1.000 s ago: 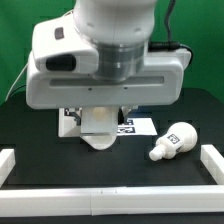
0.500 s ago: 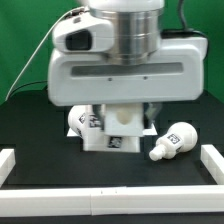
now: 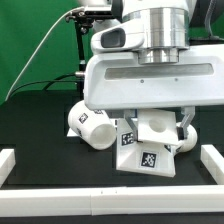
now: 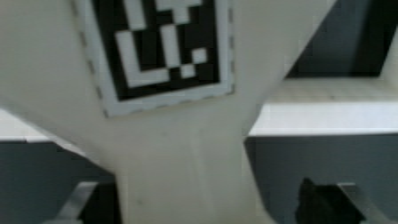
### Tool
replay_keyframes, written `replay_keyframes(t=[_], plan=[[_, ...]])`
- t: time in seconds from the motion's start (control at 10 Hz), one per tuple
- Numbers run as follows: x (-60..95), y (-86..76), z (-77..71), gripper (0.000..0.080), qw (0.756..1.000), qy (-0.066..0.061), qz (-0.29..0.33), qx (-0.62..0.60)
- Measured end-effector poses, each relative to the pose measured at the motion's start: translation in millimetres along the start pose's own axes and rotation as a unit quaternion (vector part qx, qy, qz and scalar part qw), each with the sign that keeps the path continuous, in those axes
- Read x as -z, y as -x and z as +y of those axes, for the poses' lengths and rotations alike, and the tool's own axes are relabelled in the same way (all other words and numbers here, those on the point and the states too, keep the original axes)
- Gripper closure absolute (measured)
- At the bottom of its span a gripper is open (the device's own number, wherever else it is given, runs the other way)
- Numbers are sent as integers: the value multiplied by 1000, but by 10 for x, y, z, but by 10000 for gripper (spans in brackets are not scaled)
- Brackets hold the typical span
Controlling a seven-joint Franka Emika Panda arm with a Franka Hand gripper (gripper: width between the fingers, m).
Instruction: Assemble lamp
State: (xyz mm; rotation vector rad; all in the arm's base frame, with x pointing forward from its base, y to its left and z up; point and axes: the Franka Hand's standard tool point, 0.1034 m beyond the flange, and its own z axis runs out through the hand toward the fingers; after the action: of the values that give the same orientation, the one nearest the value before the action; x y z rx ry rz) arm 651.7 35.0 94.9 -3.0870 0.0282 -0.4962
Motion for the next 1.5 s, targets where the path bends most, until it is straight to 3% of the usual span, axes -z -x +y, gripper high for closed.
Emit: replay_keyframes(t=[0.3,0.4,0.5,0.6,0.8,1.0,1.3,1.5], plan=[[-63,340,-256,348,993,-15,118,-16],[-37,371,-290,348,989,-16,145,-16],[-106,428,-256,348,987,-12,158,-12],[-222,542,-271,348,994,-14,110,-12],[-216,527,-283,348,993,-14,117,-8],[-275,508,-459,348,990,-22,140,-12],[-340,340,-666,348,988,-31,151,-14],[-375,302,-701,348,987,-31,156,-21]])
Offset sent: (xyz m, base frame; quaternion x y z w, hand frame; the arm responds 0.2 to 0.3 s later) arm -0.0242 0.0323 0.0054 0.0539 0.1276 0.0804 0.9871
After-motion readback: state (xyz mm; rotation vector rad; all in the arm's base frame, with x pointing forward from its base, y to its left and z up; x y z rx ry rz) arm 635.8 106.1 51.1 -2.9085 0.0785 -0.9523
